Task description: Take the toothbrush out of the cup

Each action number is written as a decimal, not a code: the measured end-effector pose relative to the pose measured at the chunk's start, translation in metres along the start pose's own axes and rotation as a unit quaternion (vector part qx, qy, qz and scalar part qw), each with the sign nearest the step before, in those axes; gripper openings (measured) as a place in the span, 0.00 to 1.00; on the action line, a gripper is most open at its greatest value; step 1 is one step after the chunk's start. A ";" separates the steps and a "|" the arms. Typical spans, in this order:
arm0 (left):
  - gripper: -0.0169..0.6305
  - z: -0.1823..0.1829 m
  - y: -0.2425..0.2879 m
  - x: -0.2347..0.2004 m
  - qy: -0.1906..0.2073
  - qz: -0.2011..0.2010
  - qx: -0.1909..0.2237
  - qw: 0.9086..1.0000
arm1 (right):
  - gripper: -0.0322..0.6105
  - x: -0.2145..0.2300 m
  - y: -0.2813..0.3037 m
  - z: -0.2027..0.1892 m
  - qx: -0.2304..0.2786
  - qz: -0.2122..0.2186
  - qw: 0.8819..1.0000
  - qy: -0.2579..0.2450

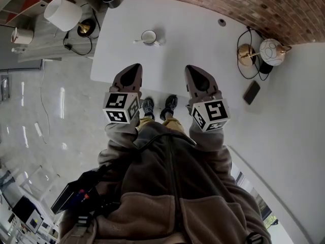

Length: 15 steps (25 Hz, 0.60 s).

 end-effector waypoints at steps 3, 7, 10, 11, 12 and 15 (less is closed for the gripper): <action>0.03 -0.010 0.018 -0.004 0.000 0.002 -0.007 1.000 | 0.05 0.008 0.002 -0.006 -0.008 -0.003 1.000 0.008; 0.03 -0.029 0.041 -0.017 -0.009 0.023 -0.022 0.999 | 0.05 0.013 0.010 -0.012 -0.016 0.000 1.000 0.010; 0.03 -0.044 0.057 -0.026 -0.031 0.026 -0.031 0.999 | 0.05 0.015 0.016 -0.016 -0.025 0.004 1.000 0.011; 0.03 -0.049 0.062 -0.029 -0.041 0.025 -0.035 0.998 | 0.05 0.017 0.017 -0.017 -0.029 0.005 0.999 0.012; 0.03 -0.054 0.068 -0.032 -0.050 0.025 -0.038 0.998 | 0.05 0.018 0.019 -0.019 -0.033 0.006 0.999 0.013; 0.03 -0.063 0.084 -0.043 -0.065 0.027 -0.043 0.997 | 0.05 0.022 0.024 -0.021 -0.042 0.007 0.999 0.014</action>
Point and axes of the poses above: the fingertips, and each gripper's own axes: y forward along the fingers, x to its right, z out of its top, the point moved 7 cm from there along -y, backward along the fingers, and after that the axes turned 4 degrees about -z, right-handed, at the moved point
